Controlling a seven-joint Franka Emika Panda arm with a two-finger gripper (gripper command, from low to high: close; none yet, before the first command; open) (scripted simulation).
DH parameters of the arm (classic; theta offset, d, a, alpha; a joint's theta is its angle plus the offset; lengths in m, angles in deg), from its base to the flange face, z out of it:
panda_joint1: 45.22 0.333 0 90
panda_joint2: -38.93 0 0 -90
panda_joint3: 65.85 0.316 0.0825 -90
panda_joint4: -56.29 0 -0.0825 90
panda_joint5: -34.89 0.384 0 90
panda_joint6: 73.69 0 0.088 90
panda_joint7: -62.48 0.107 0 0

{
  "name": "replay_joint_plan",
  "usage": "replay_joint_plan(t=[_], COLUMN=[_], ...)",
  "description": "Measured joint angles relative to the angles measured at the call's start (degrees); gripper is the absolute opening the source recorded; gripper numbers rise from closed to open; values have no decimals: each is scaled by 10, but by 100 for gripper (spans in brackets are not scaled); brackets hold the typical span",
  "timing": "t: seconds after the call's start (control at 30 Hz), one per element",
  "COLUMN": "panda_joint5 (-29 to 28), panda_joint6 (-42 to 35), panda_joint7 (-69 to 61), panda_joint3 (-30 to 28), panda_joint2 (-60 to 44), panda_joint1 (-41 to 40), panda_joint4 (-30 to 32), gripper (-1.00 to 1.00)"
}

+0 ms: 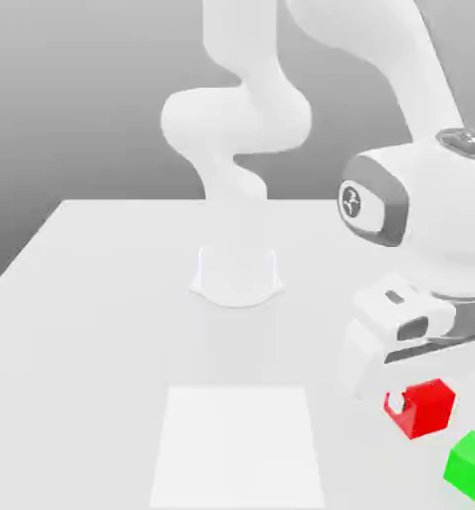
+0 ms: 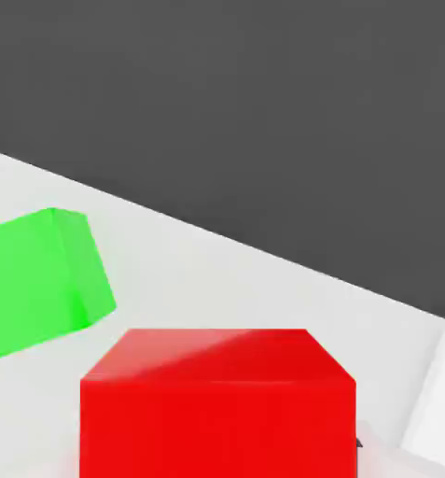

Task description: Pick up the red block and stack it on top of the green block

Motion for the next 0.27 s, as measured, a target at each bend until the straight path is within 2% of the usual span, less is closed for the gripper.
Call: replay_joint_plan(t=[0.13, 0.17, 0.27], panda_joint5=[-48, -57, -57], panda_joint6=[46, 59, 59], panda_joint7=[9, 15, 15], panda_joint3=[-17, -24, -24], panda_joint2=[-75, -89, -89], panda_joint1=[30, 36, 36], panda_joint4=[-24, -26, -26], gripper=[-100, 100, 100])
